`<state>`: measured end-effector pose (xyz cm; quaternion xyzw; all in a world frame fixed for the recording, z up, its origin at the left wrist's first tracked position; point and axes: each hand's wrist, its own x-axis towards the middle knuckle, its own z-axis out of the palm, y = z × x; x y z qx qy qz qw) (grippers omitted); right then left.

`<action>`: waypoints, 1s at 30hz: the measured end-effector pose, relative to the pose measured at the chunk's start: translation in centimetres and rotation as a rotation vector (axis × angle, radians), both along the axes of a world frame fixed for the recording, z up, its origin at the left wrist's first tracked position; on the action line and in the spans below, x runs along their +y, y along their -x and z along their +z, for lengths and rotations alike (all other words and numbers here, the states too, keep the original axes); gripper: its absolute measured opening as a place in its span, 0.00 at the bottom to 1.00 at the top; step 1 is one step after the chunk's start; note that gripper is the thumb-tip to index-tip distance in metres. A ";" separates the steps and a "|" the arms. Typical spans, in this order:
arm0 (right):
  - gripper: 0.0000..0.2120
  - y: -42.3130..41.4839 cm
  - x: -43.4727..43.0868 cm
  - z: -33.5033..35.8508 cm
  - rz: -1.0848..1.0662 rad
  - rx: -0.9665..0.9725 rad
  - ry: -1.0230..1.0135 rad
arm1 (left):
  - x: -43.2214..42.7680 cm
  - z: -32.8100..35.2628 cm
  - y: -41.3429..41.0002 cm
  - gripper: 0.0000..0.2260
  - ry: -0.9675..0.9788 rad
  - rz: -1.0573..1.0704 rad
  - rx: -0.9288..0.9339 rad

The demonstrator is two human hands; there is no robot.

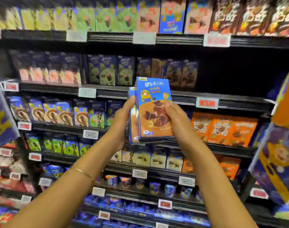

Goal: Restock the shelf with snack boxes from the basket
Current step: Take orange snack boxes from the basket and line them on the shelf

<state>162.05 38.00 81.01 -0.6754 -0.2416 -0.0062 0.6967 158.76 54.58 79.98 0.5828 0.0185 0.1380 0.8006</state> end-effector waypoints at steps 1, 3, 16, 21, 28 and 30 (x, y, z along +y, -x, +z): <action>0.16 -0.4 0.5 0.7 -0.007 -0.015 0.004 | 0.5 0.7 -0.5 0.46 -0.010 0.041 -0.011; 0.16 -1.2 1.7 1.9 -0.025 -0.038 0.004 | 1.7 2.0 -2.0 0.57 0.009 0.077 -0.070; 0.14 -9.9 8.4 6.5 0.014 0.027 -0.259 | 11.5 8.5 -11.7 0.27 -0.084 0.079 -0.275; 0.16 -13.8 7.9 6.3 -0.019 0.102 -0.367 | 13.5 9.4 -13.7 0.22 0.013 0.070 -0.305; 0.14 -21.9 8.5 7.0 -0.272 0.005 -0.139 | 15.3 9.2 -15.7 0.24 0.108 0.022 -0.315; 0.10 -24.5 9.3 7.1 -0.322 0.025 -0.086 | 15.7 9.2 -16.1 0.25 0.100 0.032 -0.317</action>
